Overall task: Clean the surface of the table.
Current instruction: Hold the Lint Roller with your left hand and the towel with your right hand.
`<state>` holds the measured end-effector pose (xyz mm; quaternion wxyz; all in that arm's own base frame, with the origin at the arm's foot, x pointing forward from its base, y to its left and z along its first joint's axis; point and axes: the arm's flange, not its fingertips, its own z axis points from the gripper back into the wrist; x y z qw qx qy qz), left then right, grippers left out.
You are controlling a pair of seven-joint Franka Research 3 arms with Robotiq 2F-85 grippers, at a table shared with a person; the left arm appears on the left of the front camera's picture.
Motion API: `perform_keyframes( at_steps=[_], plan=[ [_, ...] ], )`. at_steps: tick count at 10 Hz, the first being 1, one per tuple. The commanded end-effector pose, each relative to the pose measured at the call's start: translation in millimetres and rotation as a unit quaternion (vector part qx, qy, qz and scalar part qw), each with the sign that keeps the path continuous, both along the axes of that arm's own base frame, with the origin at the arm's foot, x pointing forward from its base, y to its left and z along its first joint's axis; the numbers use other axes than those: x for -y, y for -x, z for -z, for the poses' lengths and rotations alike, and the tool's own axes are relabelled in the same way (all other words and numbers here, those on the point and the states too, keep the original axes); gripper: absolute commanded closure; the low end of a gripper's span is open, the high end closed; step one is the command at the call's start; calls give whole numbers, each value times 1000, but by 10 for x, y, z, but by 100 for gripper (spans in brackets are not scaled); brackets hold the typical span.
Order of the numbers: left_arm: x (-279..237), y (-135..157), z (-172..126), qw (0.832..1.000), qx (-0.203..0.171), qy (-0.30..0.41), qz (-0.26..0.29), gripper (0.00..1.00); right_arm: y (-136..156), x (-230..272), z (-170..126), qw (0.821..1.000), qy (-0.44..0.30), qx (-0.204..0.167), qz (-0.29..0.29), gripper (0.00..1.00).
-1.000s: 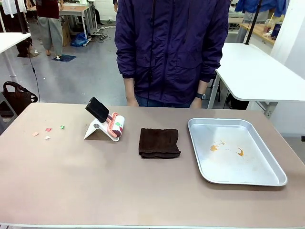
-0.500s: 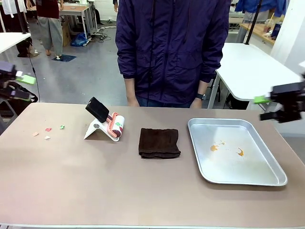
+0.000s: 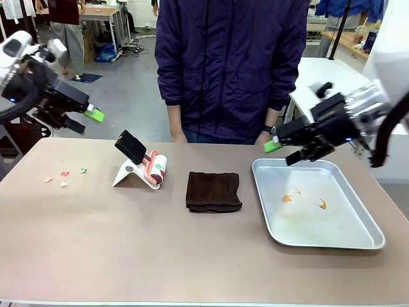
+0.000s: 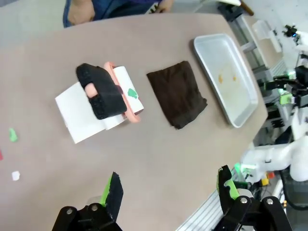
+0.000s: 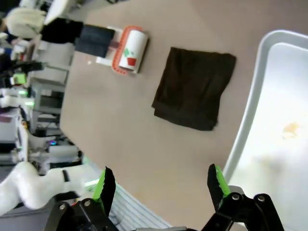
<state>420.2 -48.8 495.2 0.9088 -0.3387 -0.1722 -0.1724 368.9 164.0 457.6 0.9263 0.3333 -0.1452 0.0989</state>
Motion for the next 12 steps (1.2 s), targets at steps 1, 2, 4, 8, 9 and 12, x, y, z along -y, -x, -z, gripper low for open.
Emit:
perform_keyframes(
  at_steps=[1,2,4,8,9,12],
  plan=[
    [126,-136,76,1000,-17,-24,1,0,-209,-355,112,999,33,-10,31,0],
    [216,-172,157,999,-18,-38,0,0,-226,-520,209,998,51,-8,42,0],
    [192,-219,233,999,-32,-38,-10,0,-258,-594,288,995,49,-31,76,0],
    [259,-180,300,999,-20,-30,6,0,-149,-509,263,999,44,-6,26,0],
    [291,-220,337,998,-24,-56,-1,0,-181,-545,298,998,45,-13,38,0],
    [334,-688,473,994,-77,-57,-45,0,-575,-1031,574,994,86,-61,8,0]
  ],
)
